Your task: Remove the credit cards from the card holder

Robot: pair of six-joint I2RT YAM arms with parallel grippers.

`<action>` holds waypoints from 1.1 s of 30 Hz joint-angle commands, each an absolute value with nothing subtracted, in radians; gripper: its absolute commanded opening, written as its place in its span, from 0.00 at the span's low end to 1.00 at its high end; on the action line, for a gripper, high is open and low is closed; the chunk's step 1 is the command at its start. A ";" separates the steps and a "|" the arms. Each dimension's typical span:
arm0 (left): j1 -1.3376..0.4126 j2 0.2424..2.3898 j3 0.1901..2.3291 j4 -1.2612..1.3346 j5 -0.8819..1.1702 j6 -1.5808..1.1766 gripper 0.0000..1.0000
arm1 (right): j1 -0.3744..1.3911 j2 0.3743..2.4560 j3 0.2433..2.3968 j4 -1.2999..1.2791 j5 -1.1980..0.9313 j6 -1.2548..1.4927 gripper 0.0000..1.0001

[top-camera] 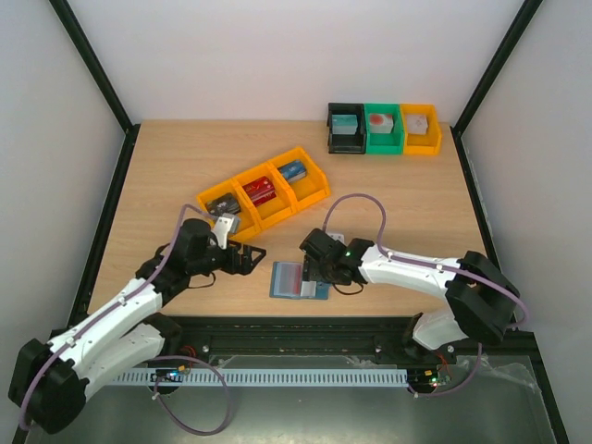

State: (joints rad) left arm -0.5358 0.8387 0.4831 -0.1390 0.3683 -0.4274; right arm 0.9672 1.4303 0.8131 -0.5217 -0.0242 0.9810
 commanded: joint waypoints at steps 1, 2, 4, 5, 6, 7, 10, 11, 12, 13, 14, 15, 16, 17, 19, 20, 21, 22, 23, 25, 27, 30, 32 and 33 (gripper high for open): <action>-0.580 0.892 0.454 -0.099 0.358 -0.443 0.96 | 0.972 1.422 0.765 -0.455 -0.040 1.001 0.79; -0.593 0.910 0.443 -0.080 0.360 -0.451 0.96 | 0.971 1.433 0.760 -0.444 -0.038 0.993 0.79; -0.617 0.948 0.417 -0.033 0.366 -0.475 0.96 | 0.972 1.458 0.760 -0.442 -0.028 0.987 0.79; -0.625 0.975 0.404 -0.007 0.364 -0.488 0.96 | 0.971 1.465 0.754 -0.437 -0.023 0.994 0.79; -0.632 0.994 0.389 0.020 0.363 -0.499 0.96 | 0.971 1.468 0.741 -0.423 -0.022 1.004 0.80; -0.637 1.014 0.380 0.047 0.363 -0.507 0.96 | 0.972 1.471 0.731 -0.408 -0.024 1.014 0.80; -0.664 1.061 0.344 0.137 0.368 -0.524 0.95 | 0.973 1.501 0.712 -0.391 -0.037 1.022 0.81; -0.676 1.071 0.334 0.172 0.372 -0.532 0.96 | 0.972 1.507 0.703 -0.380 -0.046 1.023 0.80; -0.682 1.083 0.326 0.206 0.384 -0.536 0.96 | 0.972 1.509 0.693 -0.361 -0.053 1.027 0.80; -0.685 1.097 0.321 0.234 0.404 -0.541 0.95 | 0.972 1.509 0.687 -0.351 -0.055 1.030 0.79; -0.687 1.110 0.313 0.263 0.419 -0.551 0.96 | 0.972 1.507 0.684 -0.345 -0.055 1.032 0.78; -0.688 1.124 0.306 0.289 0.427 -0.565 0.96 | 0.972 1.504 0.683 -0.334 -0.056 1.029 0.78; -0.689 1.138 0.296 0.331 0.429 -0.582 0.96 | 0.972 1.499 0.681 -0.311 -0.064 1.024 0.77; -0.690 1.155 0.283 0.376 0.433 -0.602 0.96 | 0.972 1.492 0.673 -0.282 -0.080 1.028 0.77; -0.693 1.184 0.253 0.463 0.415 -0.658 0.96 | 0.970 1.468 0.652 -0.217 -0.113 1.045 0.76; -0.693 1.203 0.228 0.507 0.400 -0.699 0.96 | 0.968 1.454 0.641 -0.196 -0.123 1.054 0.76; -0.693 1.216 0.210 0.540 0.381 -0.726 0.96 | 0.967 1.447 0.637 -0.191 -0.124 1.062 0.76; -0.693 1.229 0.198 0.554 0.358 -0.745 0.96 | 0.965 1.442 0.635 -0.191 -0.120 1.064 0.76; -0.693 1.244 0.192 0.557 0.334 -0.759 0.95 | 0.963 1.439 0.630 -0.187 -0.117 1.064 0.76; -0.695 1.272 0.187 0.583 0.321 -0.770 0.91 | 0.962 1.444 0.623 -0.164 -0.125 1.064 0.76; -0.709 1.293 0.193 0.600 0.318 -0.773 0.87 | 0.961 1.467 0.626 -0.137 -0.149 1.057 0.76; -0.738 1.319 0.203 0.625 0.297 -0.776 0.83 | 0.962 1.523 0.659 -0.109 -0.190 1.044 0.75; -0.755 1.331 0.212 0.638 0.298 -0.770 0.78 | 0.962 1.547 0.681 -0.089 -0.210 1.042 0.74; -0.761 1.334 0.216 0.642 0.298 -0.767 0.75 | 0.961 1.551 0.688 -0.073 -0.216 1.044 0.74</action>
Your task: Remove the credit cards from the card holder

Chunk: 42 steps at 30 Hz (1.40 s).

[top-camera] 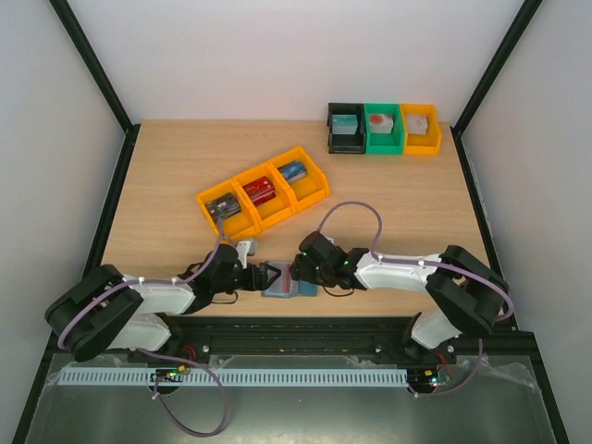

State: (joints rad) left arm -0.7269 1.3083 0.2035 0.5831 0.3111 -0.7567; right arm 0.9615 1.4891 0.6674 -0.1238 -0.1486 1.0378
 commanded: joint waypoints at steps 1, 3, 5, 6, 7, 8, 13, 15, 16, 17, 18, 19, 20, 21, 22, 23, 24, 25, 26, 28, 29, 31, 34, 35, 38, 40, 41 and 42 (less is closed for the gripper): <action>-0.766 1.334 0.217 0.646 0.297 -0.766 0.73 | 0.961 1.550 0.689 -0.056 -0.221 1.050 0.73; -0.768 1.327 0.213 0.650 0.289 -0.768 0.68 | 0.960 1.545 0.683 -0.013 -0.235 1.067 0.70; -0.769 1.313 0.207 0.651 0.280 -0.771 0.63 | 0.961 1.548 0.681 0.007 -0.247 1.069 0.63; -0.769 1.306 0.205 0.658 0.285 -0.767 0.63 | 0.961 1.551 0.682 0.004 -0.246 1.069 0.59; -0.769 1.298 0.201 0.669 0.291 -0.764 0.63 | 0.962 1.555 0.682 0.001 -0.243 1.068 0.56; -0.770 1.293 0.196 0.675 0.292 -0.764 0.64 | 0.961 1.560 0.682 -0.001 -0.243 1.068 0.52; -0.765 1.259 0.183 0.679 0.287 -0.759 0.62 | 0.955 1.558 0.705 -0.050 -0.237 1.021 0.17; -0.765 1.221 0.183 0.687 0.313 -0.733 0.63 | 0.940 1.521 0.722 -0.065 -0.248 0.964 0.08; -0.763 1.193 0.186 0.687 0.340 -0.707 0.64 | 0.930 1.490 0.733 -0.080 -0.247 0.932 0.04; -0.760 1.161 0.194 0.677 0.375 -0.677 0.66 | 0.917 1.451 0.744 -0.098 -0.245 0.896 0.02; -0.751 1.124 0.209 0.647 0.420 -0.650 0.69 | 0.903 1.406 0.751 -0.116 -0.241 0.858 0.02; -0.737 1.089 0.230 0.597 0.456 -0.630 0.72 | 0.886 1.354 0.755 -0.127 -0.245 0.825 0.02; -0.718 1.048 0.253 0.534 0.490 -0.614 0.75 | 0.865 1.302 0.758 -0.133 -0.262 0.788 0.02; -0.701 1.004 0.276 0.473 0.507 -0.595 0.77 | 0.846 1.246 0.764 -0.135 -0.285 0.750 0.02; -0.684 0.962 0.305 0.387 0.514 -0.570 0.79 | 0.827 1.193 0.772 -0.139 -0.312 0.713 0.02; -0.669 0.916 0.337 0.330 0.519 -0.538 0.81 | 0.814 1.145 0.783 -0.144 -0.338 0.668 0.02; -0.655 0.876 0.369 0.285 0.530 -0.497 0.83 | 0.804 1.101 0.799 -0.149 -0.366 0.627 0.02; -0.639 0.843 0.403 0.244 0.540 -0.457 0.85 | 0.798 1.068 0.819 -0.153 -0.403 0.572 0.02; -0.619 0.817 0.435 0.211 0.553 -0.428 0.87 | 0.795 1.043 0.843 -0.155 -0.446 0.527 0.02; -0.560 0.789 0.487 0.191 0.604 -0.409 0.91 | 0.791 1.021 0.895 -0.162 -0.555 0.447 0.02; -0.531 0.779 0.509 0.199 0.632 -0.415 0.92 | 0.790 1.025 0.929 -0.176 -0.606 0.409 0.02; -0.475 0.761 0.541 0.234 0.690 -0.442 0.93 | 0.786 1.052 1.015 -0.227 -0.714 0.324 0.02; -0.398 0.722 0.583 0.238 0.750 -0.471 0.93 | 0.771 1.115 1.148 -0.304 -0.834 0.209 0.02; -0.381 0.706 0.596 0.226 0.764 -0.464 0.93 | 0.768 1.137 1.188 -0.322 -0.875 0.179 0.02; -0.361 0.666 0.613 0.221 0.827 -0.443 0.90 | 0.762 1.206 1.281 -0.346 -0.963 0.141 0.02; -0.359 0.655 0.610 0.251 0.871 -0.458 0.83 | 0.760 1.246 1.325 -0.332 -1.006 0.142 0.02; -0.359 0.651 0.606 0.276 0.886 -0.478 0.79 | 0.760 1.263 1.335 -0.317 -1.025 0.151 0.02; -0.359 0.651 0.602 0.305 0.892 -0.497 0.74 | 0.761 1.275 1.342 -0.299 -1.039 0.163 0.02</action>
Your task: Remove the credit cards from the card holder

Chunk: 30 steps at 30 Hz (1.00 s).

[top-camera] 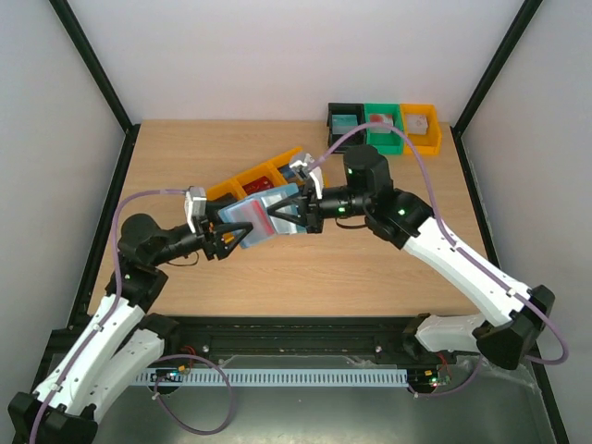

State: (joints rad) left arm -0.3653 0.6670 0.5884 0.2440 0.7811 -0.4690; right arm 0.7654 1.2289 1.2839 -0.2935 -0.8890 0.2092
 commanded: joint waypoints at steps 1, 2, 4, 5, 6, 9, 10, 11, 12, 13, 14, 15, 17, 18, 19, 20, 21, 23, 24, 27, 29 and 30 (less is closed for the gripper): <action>-0.359 0.652 0.599 0.330 0.896 -0.515 0.68 | 0.761 1.283 1.344 -0.275 -1.051 0.179 0.02; -0.359 0.653 0.596 0.357 0.900 -0.532 0.60 | 0.761 1.290 1.342 -0.245 -1.056 0.199 0.02; -0.361 0.655 0.590 0.411 0.905 -0.561 0.30 | 0.761 1.299 1.335 -0.198 -1.054 0.240 0.02; -0.361 0.655 0.588 0.419 0.902 -0.573 0.16 | 0.761 1.301 1.330 -0.180 -1.049 0.256 0.02; -0.360 0.655 0.589 0.425 0.898 -0.580 0.05 | 0.761 1.302 1.326 -0.168 -1.032 0.269 0.02; -0.362 0.652 0.591 0.389 0.872 -0.581 0.02 | 0.761 1.296 1.331 -0.201 -0.887 0.263 0.24; -0.362 0.650 0.590 0.363 0.833 -0.578 0.02 | 0.761 1.290 1.339 -0.232 -0.792 0.254 0.33; -0.362 0.648 0.593 0.322 0.792 -0.575 0.02 | 0.761 1.286 1.348 -0.272 -0.660 0.244 0.41; -0.362 0.648 0.599 0.284 0.741 -0.571 0.02 | 0.761 1.286 1.364 -0.319 -0.531 0.235 0.47; -0.361 0.646 0.605 0.246 0.694 -0.562 0.02 | 0.761 1.290 1.386 -0.366 -0.354 0.226 0.50; -0.361 0.647 0.611 0.218 0.649 -0.557 0.02 | 0.761 1.294 1.406 -0.416 -0.277 0.212 0.52; -0.359 0.648 0.616 0.199 0.617 -0.543 0.02 | 0.761 1.301 1.429 -0.462 -0.175 0.200 0.54; -0.359 0.651 0.621 0.182 0.591 -0.525 0.02 | 0.768 1.321 1.474 -0.544 -0.103 0.166 0.58; -0.359 0.652 0.620 0.184 0.595 -0.517 0.02 | 0.777 1.330 1.509 -0.576 -0.121 0.148 0.61; -0.359 0.652 0.618 0.187 0.604 -0.511 0.02 | 0.790 1.334 1.525 -0.602 -0.180 0.123 0.67; -0.360 0.651 0.616 0.188 0.614 -0.503 0.02 | 0.797 1.331 1.524 -0.594 -0.262 0.104 0.76; -0.359 0.651 0.615 0.190 0.625 -0.495 0.02 | 0.800 1.318 1.500 -0.566 -0.369 0.093 0.89; -0.357 0.648 0.618 0.189 0.645 -0.473 0.02 | 0.805 1.298 1.426 -0.473 -0.482 0.108 0.99; -0.357 0.651 0.624 0.187 0.653 -0.464 0.02 | 0.810 1.300 1.404 -0.443 -0.474 0.123 0.99; -0.356 0.666 0.646 0.197 0.683 -0.451 0.02 | 0.834 1.344 1.401 -0.414 -0.442 0.121 0.99; -0.354 0.675 0.648 0.207 0.691 -0.453 0.02 | 0.857 1.363 1.421 -0.414 -0.496 0.078 0.99; -0.350 0.681 0.650 0.205 0.688 -0.460 0.02 | 0.867 1.362 1.420 -0.408 -0.532 0.056 0.99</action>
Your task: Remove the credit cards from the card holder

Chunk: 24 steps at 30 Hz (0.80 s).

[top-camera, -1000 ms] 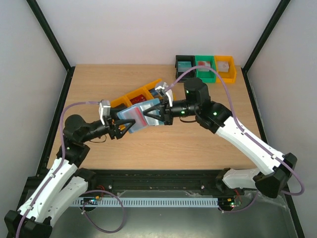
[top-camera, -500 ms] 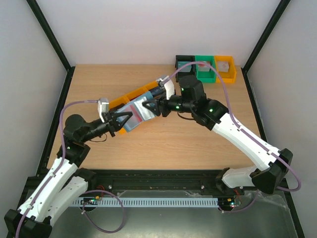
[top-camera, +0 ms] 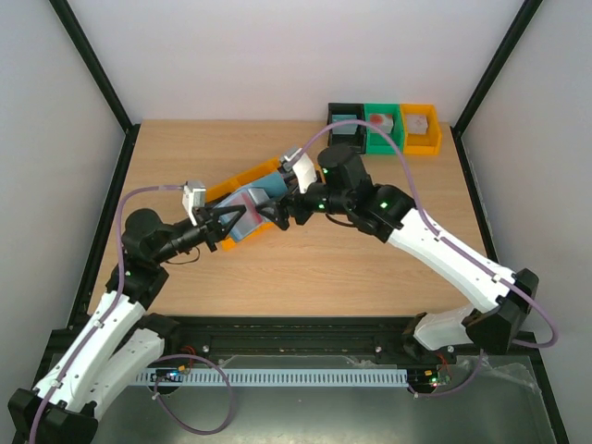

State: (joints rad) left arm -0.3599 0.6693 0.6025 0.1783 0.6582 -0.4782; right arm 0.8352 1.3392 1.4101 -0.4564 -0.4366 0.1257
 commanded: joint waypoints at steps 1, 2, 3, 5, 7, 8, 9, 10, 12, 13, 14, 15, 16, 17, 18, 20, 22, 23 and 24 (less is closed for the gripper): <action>-0.345 0.686 0.652 0.202 0.686 -0.464 0.02 | 0.873 1.357 1.409 -0.397 -0.562 0.038 0.99; -0.341 0.690 0.657 0.200 0.686 -0.464 0.02 | 0.876 1.351 1.393 -0.375 -0.581 0.028 0.99; -0.337 0.695 0.662 0.200 0.688 -0.460 0.02 | 0.881 1.347 1.371 -0.349 -0.569 0.029 0.99; -0.333 0.705 0.672 0.212 0.702 -0.449 0.02 | 0.891 1.351 1.332 -0.310 -0.487 0.052 0.99; -0.331 0.714 0.677 0.226 0.714 -0.453 0.02 | 0.899 1.363 1.310 -0.282 -0.410 0.058 0.99; -0.328 0.718 0.680 0.231 0.719 -0.461 0.02 | 0.901 1.365 1.299 -0.261 -0.384 0.058 1.00; -0.325 0.724 0.683 0.238 0.726 -0.465 0.02 | 0.902 1.366 1.290 -0.244 -0.363 0.056 0.99; -0.324 0.728 0.685 0.244 0.736 -0.465 0.02 | 0.903 1.369 1.285 -0.228 -0.349 0.052 0.96; -0.325 0.734 0.691 0.263 0.766 -0.462 0.02 | 0.902 1.376 1.286 -0.210 -0.339 0.044 0.89; -0.324 0.738 0.693 0.268 0.783 -0.462 0.02 | 0.903 1.379 1.288 -0.203 -0.348 0.039 0.83; -0.325 0.739 0.695 0.271 0.796 -0.464 0.02 | 0.903 1.380 1.290 -0.195 -0.358 0.035 0.74; -0.324 0.741 0.694 0.273 0.807 -0.467 0.02 | 0.902 1.382 1.290 -0.185 -0.368 0.033 0.64; -0.324 0.743 0.696 0.274 0.815 -0.470 0.02 | 0.902 1.382 1.290 -0.180 -0.375 0.031 0.56; -0.324 0.744 0.696 0.279 0.826 -0.472 0.02 | 0.902 1.382 1.293 -0.179 -0.379 0.030 0.48; -0.324 0.745 0.695 0.284 0.838 -0.471 0.02 | 0.901 1.383 1.298 -0.185 -0.382 0.030 0.42; -0.324 0.745 0.694 0.291 0.859 -0.470 0.02 | 0.893 1.376 1.301 -0.198 -0.405 0.026 0.30; -0.324 0.744 0.698 0.294 0.877 -0.469 0.02 | 0.875 1.358 1.294 -0.198 -0.447 0.031 0.14; -0.322 0.742 0.699 0.296 0.888 -0.471 0.06 | 0.862 1.350 1.289 -0.192 -0.478 0.035 0.06; -0.319 0.740 0.703 0.296 0.901 -0.476 0.17 | 0.845 1.342 1.285 -0.183 -0.514 0.042 0.02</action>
